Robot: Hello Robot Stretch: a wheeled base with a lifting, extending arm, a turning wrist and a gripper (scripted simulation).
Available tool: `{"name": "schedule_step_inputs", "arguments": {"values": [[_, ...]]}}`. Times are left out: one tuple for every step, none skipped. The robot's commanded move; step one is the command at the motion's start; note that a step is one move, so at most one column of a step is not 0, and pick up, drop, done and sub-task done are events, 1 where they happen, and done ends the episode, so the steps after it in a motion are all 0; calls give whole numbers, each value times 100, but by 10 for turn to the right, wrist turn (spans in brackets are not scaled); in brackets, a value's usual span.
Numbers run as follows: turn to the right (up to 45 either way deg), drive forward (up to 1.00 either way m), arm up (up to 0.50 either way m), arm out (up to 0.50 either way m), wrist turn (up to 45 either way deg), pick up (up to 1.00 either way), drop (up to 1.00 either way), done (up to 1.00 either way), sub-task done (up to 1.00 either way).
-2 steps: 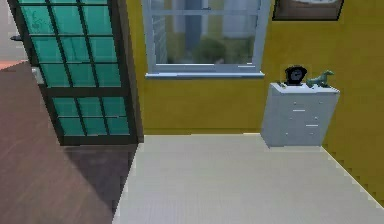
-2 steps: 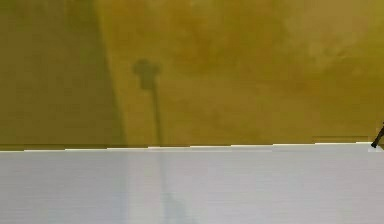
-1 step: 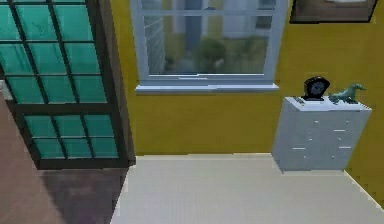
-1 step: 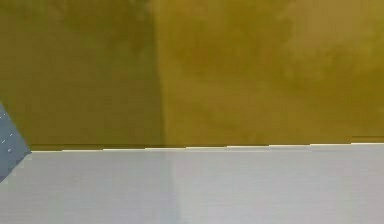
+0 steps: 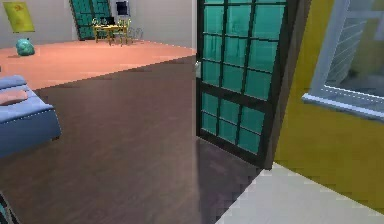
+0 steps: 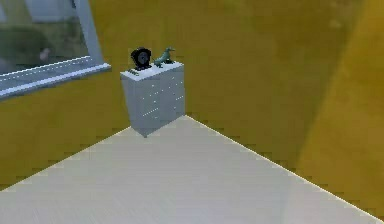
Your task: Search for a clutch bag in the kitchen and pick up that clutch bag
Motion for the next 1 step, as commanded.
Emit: {"name": "schedule_step_inputs", "arguments": {"values": [[-180, 0, 0, 0, 0, 0, 0, 0, 0]]}}
